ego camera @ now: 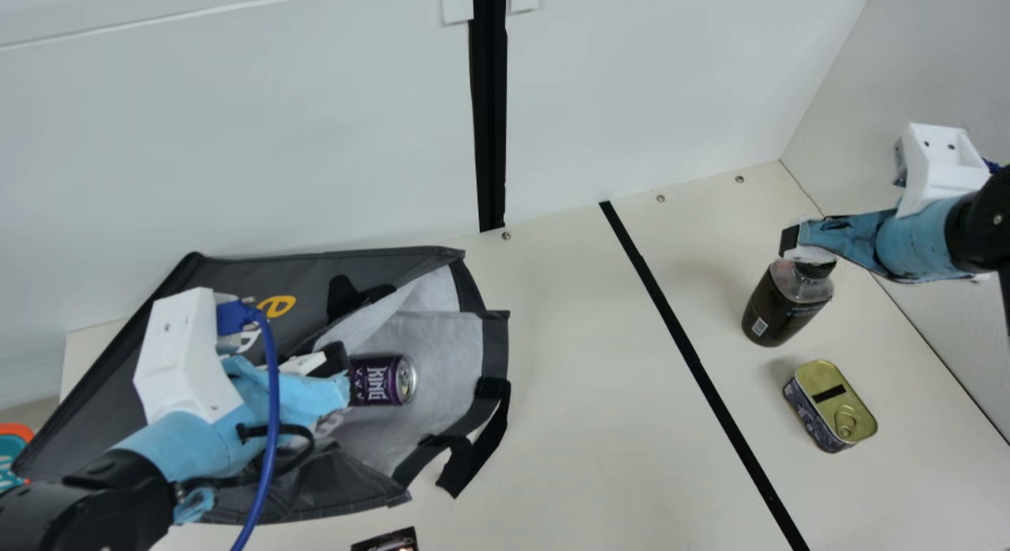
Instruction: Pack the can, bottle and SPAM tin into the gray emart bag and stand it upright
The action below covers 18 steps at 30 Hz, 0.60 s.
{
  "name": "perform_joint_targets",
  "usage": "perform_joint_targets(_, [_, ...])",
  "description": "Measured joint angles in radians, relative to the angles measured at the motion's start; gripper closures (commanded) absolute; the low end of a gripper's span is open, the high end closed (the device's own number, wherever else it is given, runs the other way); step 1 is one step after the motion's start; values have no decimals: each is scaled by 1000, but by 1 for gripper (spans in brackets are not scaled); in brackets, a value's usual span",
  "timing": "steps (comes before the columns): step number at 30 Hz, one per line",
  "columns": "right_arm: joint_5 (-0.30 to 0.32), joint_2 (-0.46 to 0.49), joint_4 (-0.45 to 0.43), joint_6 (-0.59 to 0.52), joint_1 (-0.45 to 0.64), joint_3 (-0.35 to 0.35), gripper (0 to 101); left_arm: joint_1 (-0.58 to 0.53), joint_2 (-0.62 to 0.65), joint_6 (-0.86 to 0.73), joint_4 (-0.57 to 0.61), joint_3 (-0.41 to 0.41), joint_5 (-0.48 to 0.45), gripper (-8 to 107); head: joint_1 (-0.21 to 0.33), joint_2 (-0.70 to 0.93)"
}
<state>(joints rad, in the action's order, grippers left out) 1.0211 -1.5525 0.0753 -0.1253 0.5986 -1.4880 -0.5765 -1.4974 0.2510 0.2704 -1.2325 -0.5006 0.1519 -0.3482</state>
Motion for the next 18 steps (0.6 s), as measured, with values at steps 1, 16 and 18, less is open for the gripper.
perform_joint_targets(1, [-2,-10,0,2,-3,-4,6,0,0,0,0,0,0,107,0,2])
perform_joint_targets(16, [1,-177,-12,17,-36,-104,6,0,0,0,0,0,0,107,0,2])
perform_joint_targets(18, [6,-194,-15,19,-38,-113,6,0,0,0,0,0,0,107,0,2])
